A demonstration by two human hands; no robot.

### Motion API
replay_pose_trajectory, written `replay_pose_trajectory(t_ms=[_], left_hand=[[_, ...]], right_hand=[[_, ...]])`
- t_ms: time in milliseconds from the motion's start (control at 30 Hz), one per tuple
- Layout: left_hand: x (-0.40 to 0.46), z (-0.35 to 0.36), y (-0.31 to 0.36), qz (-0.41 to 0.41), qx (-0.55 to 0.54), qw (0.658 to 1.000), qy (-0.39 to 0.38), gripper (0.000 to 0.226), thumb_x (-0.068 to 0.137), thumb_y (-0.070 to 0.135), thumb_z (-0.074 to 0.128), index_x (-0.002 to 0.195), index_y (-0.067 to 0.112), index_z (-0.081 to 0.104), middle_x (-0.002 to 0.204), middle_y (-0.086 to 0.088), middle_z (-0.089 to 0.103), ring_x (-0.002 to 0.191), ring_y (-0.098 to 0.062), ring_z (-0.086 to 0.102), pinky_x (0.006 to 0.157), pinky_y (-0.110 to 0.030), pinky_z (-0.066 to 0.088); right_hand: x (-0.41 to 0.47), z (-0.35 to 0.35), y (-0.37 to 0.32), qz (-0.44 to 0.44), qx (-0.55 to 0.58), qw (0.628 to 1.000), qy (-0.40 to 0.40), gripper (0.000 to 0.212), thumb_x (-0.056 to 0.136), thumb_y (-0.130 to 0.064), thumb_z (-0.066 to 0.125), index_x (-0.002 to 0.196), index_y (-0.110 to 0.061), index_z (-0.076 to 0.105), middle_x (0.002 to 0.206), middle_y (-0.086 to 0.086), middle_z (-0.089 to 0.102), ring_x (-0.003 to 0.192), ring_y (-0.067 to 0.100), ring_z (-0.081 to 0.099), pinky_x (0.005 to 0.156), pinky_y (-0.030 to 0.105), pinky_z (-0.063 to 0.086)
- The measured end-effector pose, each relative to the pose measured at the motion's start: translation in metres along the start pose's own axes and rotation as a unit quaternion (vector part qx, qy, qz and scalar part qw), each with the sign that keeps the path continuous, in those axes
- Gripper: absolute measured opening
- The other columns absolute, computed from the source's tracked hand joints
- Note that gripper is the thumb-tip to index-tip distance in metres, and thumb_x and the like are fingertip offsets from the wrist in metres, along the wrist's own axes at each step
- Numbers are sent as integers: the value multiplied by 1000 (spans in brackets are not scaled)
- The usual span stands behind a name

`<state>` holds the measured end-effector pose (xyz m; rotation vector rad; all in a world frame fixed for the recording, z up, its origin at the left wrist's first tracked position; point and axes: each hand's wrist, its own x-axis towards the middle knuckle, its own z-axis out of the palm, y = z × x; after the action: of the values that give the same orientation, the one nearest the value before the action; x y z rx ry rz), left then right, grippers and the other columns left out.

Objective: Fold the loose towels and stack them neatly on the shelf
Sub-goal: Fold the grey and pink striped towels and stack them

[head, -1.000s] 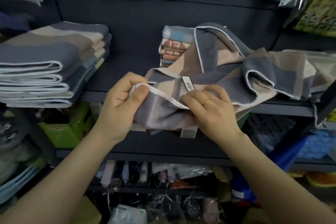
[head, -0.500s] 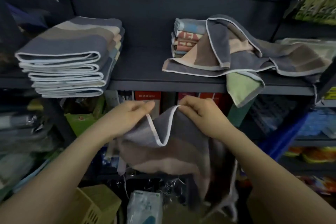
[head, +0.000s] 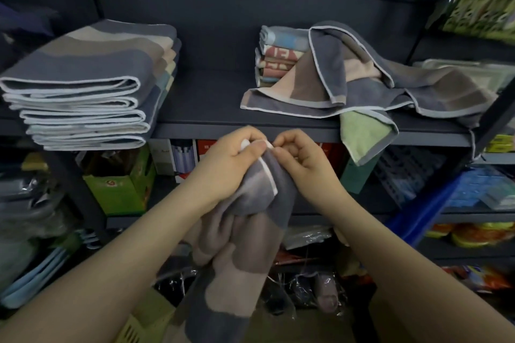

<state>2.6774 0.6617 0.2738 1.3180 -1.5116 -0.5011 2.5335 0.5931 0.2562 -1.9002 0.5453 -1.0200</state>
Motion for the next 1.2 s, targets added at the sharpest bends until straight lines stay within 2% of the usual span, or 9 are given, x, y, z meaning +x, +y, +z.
replay_pose_trajectory(t_ms=[167, 333, 467, 533, 633, 733, 867, 1033, 1200], left_hand=[[14, 11, 8, 27, -104, 988, 108, 30, 92, 23, 46, 69, 38, 58, 66, 18, 59, 63, 6, 53, 62, -8, 42], [25, 11, 4, 73, -231, 949, 201, 31, 89, 25, 46, 70, 43, 62, 68, 20, 60, 66, 6, 54, 63, -12, 45], [24, 20, -11, -29, -241, 935, 259, 37, 92, 20, 49, 61, 36, 63, 61, 17, 59, 62, 4, 56, 61, -15, 46], [24, 30, -23, -96, -112, 959, 242, 32, 90, 19, 54, 63, 32, 63, 64, 15, 61, 66, 2, 57, 68, -19, 45], [25, 46, -32, -42, 79, 978, 191, 8, 81, 31, 67, 81, 24, 63, 85, 15, 63, 80, 1, 57, 76, -15, 42], [31, 67, -33, 5, 165, 986, 35, 40, 70, 48, 72, 99, 21, 64, 97, 13, 60, 89, -2, 56, 75, -7, 39], [38, 90, -38, -45, 268, 955, -119, 43, 73, 49, 66, 107, 24, 57, 98, 5, 64, 87, -12, 59, 76, -36, 50], [41, 98, -42, -56, 312, 942, -110, 30, 79, 47, 62, 93, 20, 61, 75, 6, 60, 73, -14, 58, 61, -33, 46], [39, 103, -44, -52, 290, 953, -66, 21, 83, 39, 62, 92, 21, 66, 75, 8, 61, 71, -11, 55, 61, -30, 41]], right_hand=[[6, -9, 22, 23, 65, 997, -46, 22, 94, -15, 48, 76, -24, 58, 66, -14, 61, 63, -1, 53, 60, 12, 43], [4, -37, 69, 127, -41, 985, -109, 19, 93, -20, 51, 82, -8, 60, 70, -1, 58, 65, 6, 52, 60, 17, 42], [0, -62, 97, 192, -14, 980, -46, 21, 94, -20, 50, 85, -8, 66, 69, -6, 63, 64, 6, 57, 62, 20, 46], [2, -67, 102, 189, -31, 981, -29, 22, 93, -22, 52, 85, -9, 68, 70, -5, 65, 63, 5, 57, 63, 20, 46], [4, -67, 96, 149, -25, 986, -72, 17, 91, -16, 55, 80, -15, 69, 68, -11, 65, 63, -3, 57, 61, 13, 43], [8, -64, 86, 103, 14, 989, -110, 15, 90, -9, 56, 83, -8, 69, 75, -3, 65, 72, 0, 57, 67, 15, 44], [7, -67, 86, 102, 86, 981, -139, 18, 90, -5, 53, 81, -6, 69, 71, -1, 66, 68, 1, 59, 64, 13, 47], [3, -77, 103, 132, 115, 976, -131, 14, 88, -7, 57, 82, -9, 69, 75, -5, 69, 76, 1, 62, 72, 14, 47], [2, -86, 119, 170, 172, 954, -176, 15, 85, -14, 56, 95, -12, 68, 87, -7, 71, 88, 5, 63, 82, 18, 49]])
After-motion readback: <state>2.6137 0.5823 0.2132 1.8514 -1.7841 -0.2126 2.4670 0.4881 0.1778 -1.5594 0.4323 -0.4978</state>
